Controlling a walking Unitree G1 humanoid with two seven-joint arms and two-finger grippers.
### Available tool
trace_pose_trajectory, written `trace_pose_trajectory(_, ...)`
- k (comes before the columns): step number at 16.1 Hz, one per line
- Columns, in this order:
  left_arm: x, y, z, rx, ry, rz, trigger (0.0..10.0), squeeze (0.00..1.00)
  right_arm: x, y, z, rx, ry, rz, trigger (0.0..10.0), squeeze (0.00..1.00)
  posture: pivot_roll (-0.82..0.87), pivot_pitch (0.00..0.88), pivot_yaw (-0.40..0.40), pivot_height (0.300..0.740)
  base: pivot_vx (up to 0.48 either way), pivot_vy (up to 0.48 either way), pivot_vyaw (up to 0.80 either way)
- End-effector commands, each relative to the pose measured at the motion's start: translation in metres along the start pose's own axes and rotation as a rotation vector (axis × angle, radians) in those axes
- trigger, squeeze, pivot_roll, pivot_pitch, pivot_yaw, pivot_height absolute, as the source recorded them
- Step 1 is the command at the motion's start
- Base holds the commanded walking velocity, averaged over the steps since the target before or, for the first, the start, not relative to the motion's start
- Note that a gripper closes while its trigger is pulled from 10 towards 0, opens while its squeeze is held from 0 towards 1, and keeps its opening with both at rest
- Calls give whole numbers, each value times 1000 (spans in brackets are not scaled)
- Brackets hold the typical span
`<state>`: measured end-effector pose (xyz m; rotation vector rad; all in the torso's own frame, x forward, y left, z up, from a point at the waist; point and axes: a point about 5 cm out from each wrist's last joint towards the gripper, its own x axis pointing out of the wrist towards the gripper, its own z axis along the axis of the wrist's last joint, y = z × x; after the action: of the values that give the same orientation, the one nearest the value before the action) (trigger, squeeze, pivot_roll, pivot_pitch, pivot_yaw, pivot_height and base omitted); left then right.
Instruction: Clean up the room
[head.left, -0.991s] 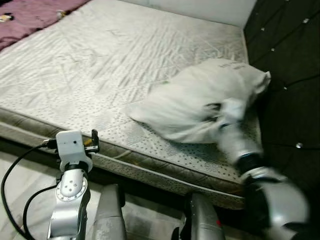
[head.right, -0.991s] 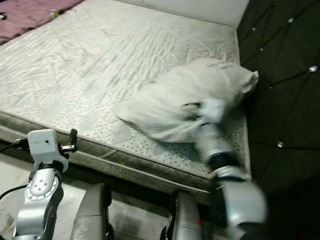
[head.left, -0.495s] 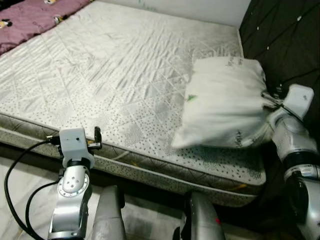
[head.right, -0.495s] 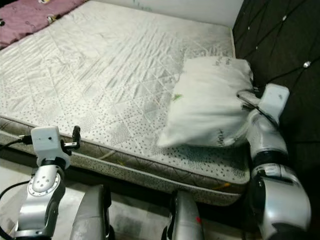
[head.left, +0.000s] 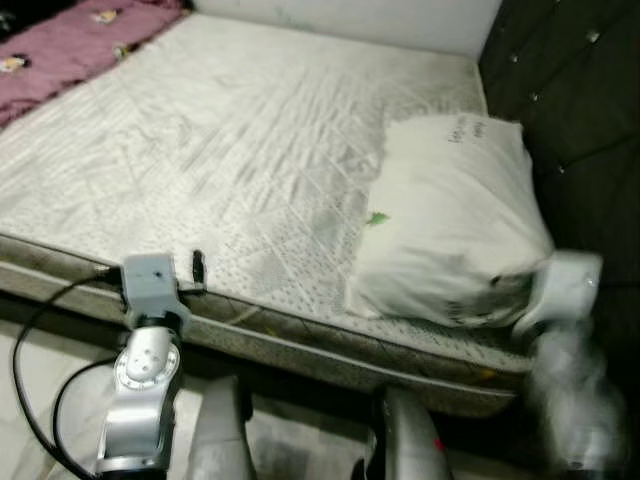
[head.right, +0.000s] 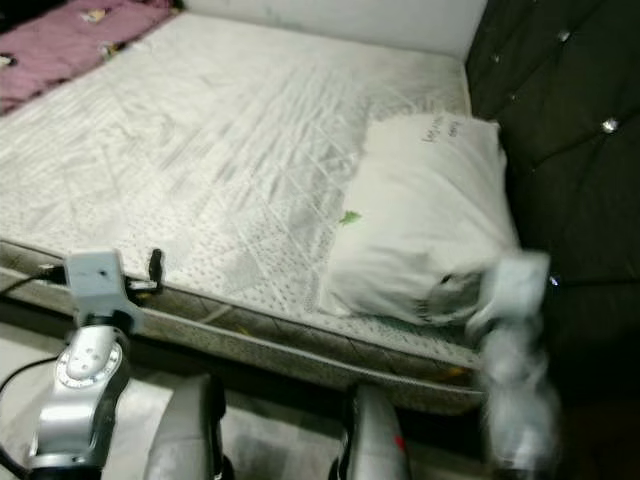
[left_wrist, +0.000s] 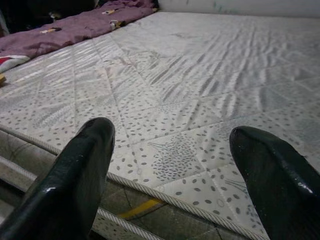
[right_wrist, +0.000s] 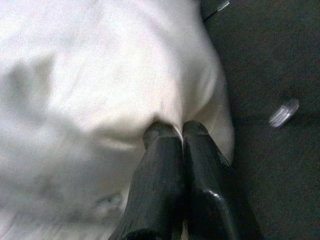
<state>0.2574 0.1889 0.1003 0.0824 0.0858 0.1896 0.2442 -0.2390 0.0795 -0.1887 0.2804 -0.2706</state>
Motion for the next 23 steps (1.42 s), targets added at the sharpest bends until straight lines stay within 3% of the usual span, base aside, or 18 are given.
trace_pose_trajectory(1,0,-2,1,6,-4,-11,10000,0,-6,5,25,-27,-129,45,0,0,90,0,-37,582,0,0,0)
trace_pose_trajectory(3,0,-1,0,9,-1,-9,10000,0,-22,7,26,-111,-202,95,0,0,90,0,-37,582,0,0,0)
trace_pose_trajectory(5,-1,0,0,12,0,-10,10000,0,-37,0,9,-176,-173,107,0,0,84,0,-38,582,0,0,0)
trace_pose_trajectory(8,1,-1,0,13,0,-12,10000,0,-30,1,1,-172,-114,117,0,0,82,0,-30,582,0,0,0)
trace_pose_trajectory(9,1,-1,0,13,0,-14,10000,0,-23,8,0,-204,-82,157,784,0,82,0,-30,582,0,0,0)
trace_pose_trajectory(10,2,-2,0,15,2,-17,10000,0,-7,11,3,-161,-49,169,9647,0,84,0,-26,582,0,0,0)
trace_pose_trajectory(11,2,-2,0,15,1,-18,10000,0,2,13,8,-122,-37,178,10000,1000,88,0,-28,582,0,0,0)
trace_pose_trajectory(15,1,-1,1,11,0,-8,10000,0,29,32,41,-40,-95,243,10000,1000,103,0,-42,582,0,0,0)
trace_pose_trajectory(17,-2,-1,1,10,1,-3,10000,0,45,40,71,0,-201,233,10000,1000,116,0,-49,582,0,0,0)
trace_pose_trajectory(21,-3,0,1,9,1,6,10000,0,70,45,78,-14,-149,155,10000,1000,135,0,-61,582,0,0,0)
trace_pose_trajectory(23,-4,-3,3,3,-4,-2,10000,0,80,48,69,-8,-79,120,10000,1000,140,0,-63,582,0,0,0)
